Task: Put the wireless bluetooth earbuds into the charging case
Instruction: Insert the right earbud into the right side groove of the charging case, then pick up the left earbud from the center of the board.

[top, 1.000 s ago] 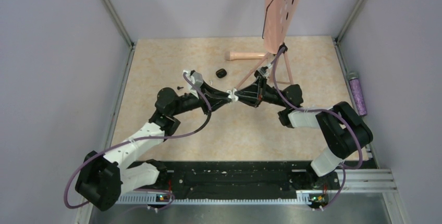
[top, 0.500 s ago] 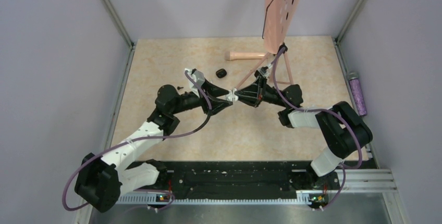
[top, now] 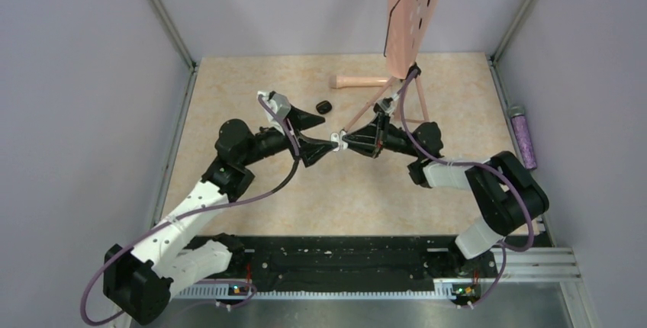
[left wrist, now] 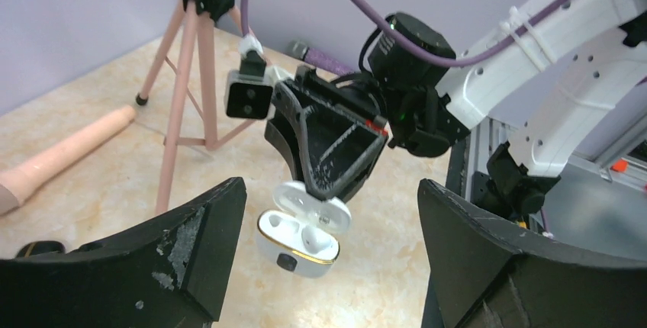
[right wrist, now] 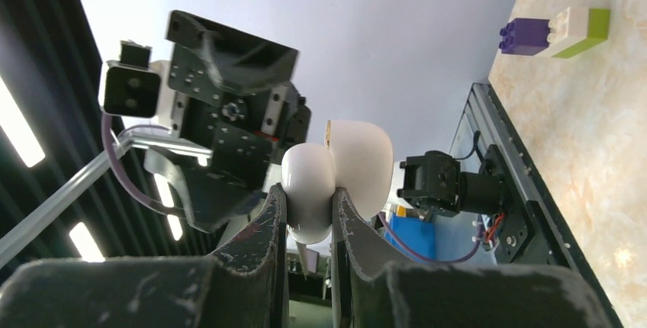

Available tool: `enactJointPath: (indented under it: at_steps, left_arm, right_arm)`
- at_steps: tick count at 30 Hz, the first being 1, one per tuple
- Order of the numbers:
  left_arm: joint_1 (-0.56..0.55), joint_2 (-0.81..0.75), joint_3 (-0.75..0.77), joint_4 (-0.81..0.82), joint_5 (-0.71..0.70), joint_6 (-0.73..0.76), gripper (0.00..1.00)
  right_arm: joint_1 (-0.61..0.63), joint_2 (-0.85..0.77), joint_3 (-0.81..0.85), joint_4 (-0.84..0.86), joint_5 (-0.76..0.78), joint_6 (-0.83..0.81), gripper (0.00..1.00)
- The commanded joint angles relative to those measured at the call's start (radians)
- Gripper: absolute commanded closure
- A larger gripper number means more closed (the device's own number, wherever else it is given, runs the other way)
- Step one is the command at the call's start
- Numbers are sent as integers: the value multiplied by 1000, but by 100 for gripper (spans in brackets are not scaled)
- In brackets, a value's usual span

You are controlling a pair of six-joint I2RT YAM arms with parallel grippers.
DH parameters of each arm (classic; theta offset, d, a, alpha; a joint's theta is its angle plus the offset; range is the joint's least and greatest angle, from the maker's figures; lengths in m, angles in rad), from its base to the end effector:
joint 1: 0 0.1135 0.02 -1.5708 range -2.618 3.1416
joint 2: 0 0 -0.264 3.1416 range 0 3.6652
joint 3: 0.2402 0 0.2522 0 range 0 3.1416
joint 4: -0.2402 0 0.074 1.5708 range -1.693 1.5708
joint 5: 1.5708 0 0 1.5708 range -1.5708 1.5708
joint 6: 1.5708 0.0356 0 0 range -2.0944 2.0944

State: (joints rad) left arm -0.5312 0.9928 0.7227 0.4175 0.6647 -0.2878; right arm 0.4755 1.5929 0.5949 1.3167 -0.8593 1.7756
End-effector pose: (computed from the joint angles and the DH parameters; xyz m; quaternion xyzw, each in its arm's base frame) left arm 0.1861 -0.1348 0.3421 0.3202 0.5828 -0.4805 0.5718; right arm 0.2556 0.1619 0.2346 0.0537 0.6283 0.7700 0.0970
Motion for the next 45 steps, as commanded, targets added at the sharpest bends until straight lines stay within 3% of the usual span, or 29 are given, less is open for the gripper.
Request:
enactJointPath:
  at_steps: [1, 4, 9, 11, 16, 25, 35, 45]
  left_arm:
    - [-3, -34, 90, -94, -65, 18, 12]
    - [-1, -25, 138, -191, -159, -11, 12]
    - [23, 49, 241, -439, -559, -132, 7]
    - [66, 123, 302, -553, -622, -183, 5]
    - [168, 367, 435, -715, -625, -287, 2]
    - [151, 856, 816, -1013, -743, -226, 31]
    - [143, 1121, 1065, -1104, -806, -94, 43]
    - [143, 1268, 1181, -1104, -826, -59, 45]
  right_arm:
    - [-5, -65, -14, -63, -5, -102, 100]
    - [-6, -78, -20, -97, -9, -136, 100]
    - [-6, -135, -49, -261, -15, -261, 100]
    - [-6, -170, -59, -365, -19, -329, 100]
    - [-15, -261, -73, -624, -11, -512, 100]
    - [-63, -336, -102, -773, 6, -588, 100]
    - [-79, -337, -84, -822, -2, -614, 100]
    - [-81, -325, -67, -836, -6, -621, 100]
